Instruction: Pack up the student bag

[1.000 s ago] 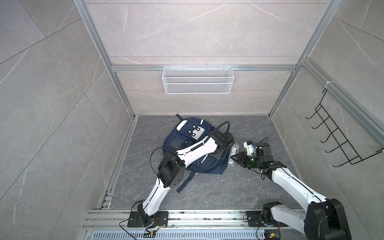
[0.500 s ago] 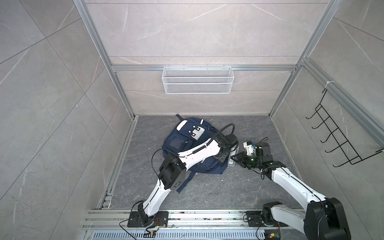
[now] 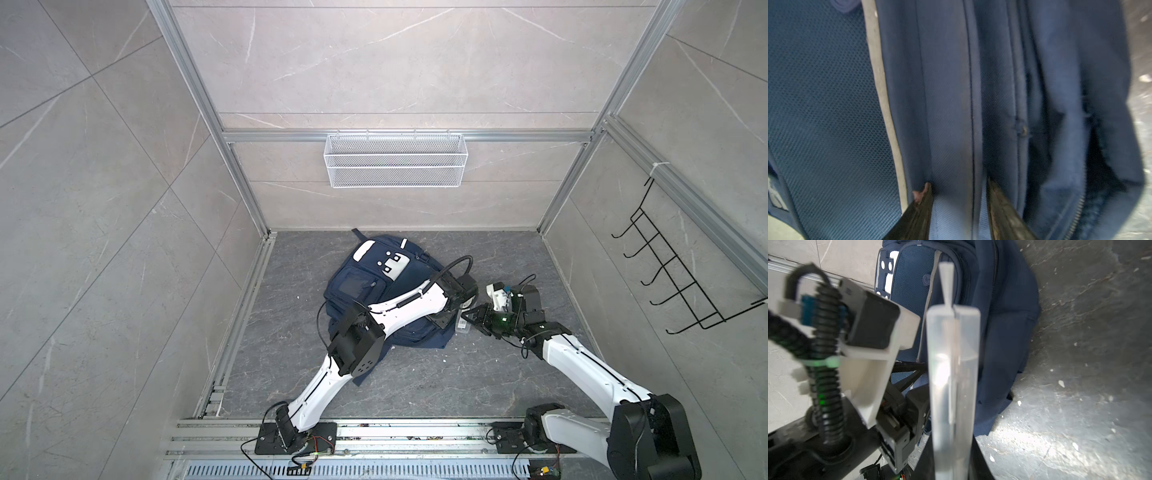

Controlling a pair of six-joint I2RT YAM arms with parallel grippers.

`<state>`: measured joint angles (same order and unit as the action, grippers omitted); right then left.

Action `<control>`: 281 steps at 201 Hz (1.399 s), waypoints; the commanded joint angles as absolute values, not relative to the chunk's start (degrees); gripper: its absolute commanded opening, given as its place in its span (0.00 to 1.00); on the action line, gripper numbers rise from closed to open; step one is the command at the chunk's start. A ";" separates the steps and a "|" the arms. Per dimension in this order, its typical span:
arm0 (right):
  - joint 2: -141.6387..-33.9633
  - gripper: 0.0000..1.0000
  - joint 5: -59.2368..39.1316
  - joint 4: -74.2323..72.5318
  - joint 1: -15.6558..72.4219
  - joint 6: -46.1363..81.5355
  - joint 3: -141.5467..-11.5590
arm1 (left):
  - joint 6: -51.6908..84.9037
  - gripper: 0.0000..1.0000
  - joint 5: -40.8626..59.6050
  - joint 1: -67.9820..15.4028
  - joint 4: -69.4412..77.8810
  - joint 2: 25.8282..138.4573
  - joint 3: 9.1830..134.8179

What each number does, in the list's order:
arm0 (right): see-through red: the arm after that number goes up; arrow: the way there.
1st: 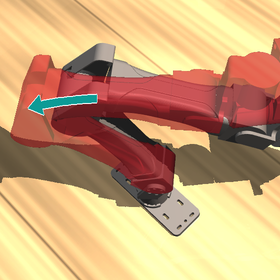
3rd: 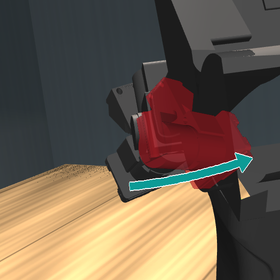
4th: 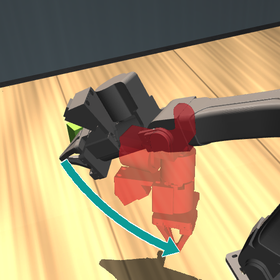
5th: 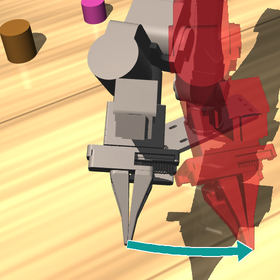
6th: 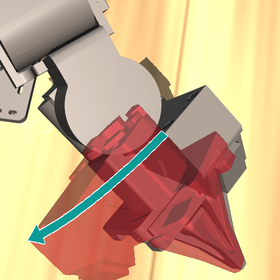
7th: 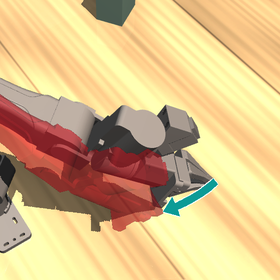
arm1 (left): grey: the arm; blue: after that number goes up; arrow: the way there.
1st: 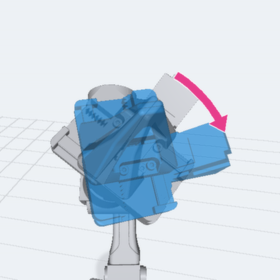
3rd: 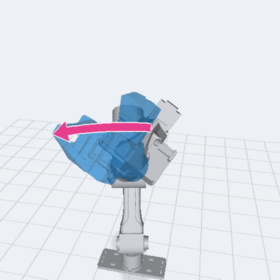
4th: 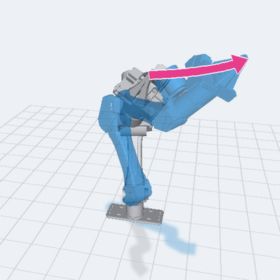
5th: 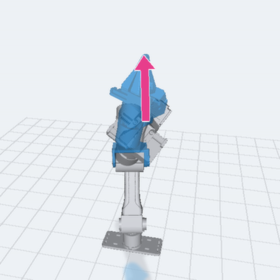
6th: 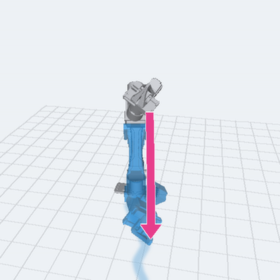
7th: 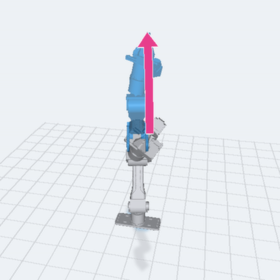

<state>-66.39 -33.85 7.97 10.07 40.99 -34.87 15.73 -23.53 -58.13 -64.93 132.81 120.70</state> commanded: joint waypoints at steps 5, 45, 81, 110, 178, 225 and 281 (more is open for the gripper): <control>-66.79 0.02 -34.62 6.63 10.50 41.60 -34.88 | 14.45 0.33 -26.58 -57.80 -67.72 132.25 123.79; -68.47 0.02 -34.49 5.07 12.05 42.01 -35.75 | 13.72 0.00 -26.72 -56.93 -68.19 129.79 126.49; -71.41 0.02 -34.45 0.44 14.50 44.72 -36.50 | 14.28 0.00 -23.66 -55.84 -69.08 127.40 129.87; -74.46 0.02 -34.89 -3.58 15.89 47.31 -38.19 | 15.93 0.00 -19.35 -54.24 -67.57 123.59 129.82; -85.04 0.02 -34.98 -13.39 20.08 54.38 -44.61 | 18.87 0.00 -10.99 -51.06 -65.03 118.73 129.11; -95.70 0.02 -34.01 -20.59 23.82 60.22 -52.02 | 19.94 0.00 -8.82 -50.60 -64.47 117.92 128.54; -107.11 0.06 -32.03 -22.94 27.51 65.24 -59.67 | 21.60 0.00 -6.74 -49.79 -61.89 115.50 126.18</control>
<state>-103.24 -32.38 -20.18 25.54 62.43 -56.58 20.10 -10.39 -49.54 -65.63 121.62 126.19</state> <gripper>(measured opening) 0.210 0.067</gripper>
